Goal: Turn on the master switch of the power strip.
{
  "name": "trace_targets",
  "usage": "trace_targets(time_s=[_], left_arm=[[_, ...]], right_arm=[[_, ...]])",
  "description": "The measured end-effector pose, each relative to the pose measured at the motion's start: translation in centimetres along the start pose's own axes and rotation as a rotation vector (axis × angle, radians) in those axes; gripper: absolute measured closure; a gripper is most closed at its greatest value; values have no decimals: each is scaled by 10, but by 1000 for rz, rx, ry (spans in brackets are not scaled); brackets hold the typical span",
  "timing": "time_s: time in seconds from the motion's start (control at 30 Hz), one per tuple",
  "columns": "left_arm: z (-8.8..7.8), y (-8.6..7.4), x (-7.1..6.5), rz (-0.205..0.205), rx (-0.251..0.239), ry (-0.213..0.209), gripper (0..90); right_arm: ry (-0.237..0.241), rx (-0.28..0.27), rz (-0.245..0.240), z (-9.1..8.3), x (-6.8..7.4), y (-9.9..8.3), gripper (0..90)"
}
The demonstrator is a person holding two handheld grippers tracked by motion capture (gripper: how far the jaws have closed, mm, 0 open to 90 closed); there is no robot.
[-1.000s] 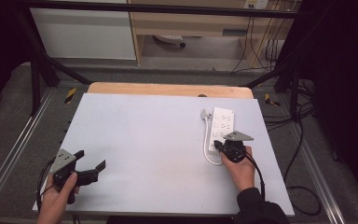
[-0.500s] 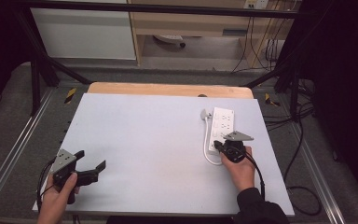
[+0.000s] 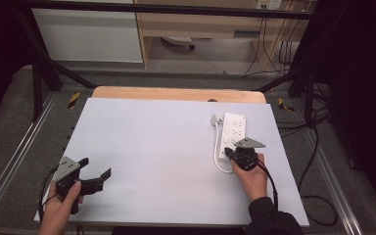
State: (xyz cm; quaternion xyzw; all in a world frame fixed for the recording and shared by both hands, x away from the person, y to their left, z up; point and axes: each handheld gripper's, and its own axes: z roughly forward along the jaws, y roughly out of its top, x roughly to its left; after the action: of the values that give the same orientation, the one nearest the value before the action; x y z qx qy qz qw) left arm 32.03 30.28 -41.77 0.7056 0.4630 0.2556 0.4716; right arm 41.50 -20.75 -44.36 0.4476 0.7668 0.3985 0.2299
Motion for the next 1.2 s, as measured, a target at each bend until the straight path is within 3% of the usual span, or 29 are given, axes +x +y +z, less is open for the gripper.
trace_targets(time_s=[0.2, 1.2], left_arm=[[0, 0, 0, -1, -1, 0, 63], [0, 0, 1, -1, 2, -1, 63]], right_arm=[[-14, 5, -23, 0, 2, 1, 900], [-3, 5, -3, 0, 0, 2, 900]])
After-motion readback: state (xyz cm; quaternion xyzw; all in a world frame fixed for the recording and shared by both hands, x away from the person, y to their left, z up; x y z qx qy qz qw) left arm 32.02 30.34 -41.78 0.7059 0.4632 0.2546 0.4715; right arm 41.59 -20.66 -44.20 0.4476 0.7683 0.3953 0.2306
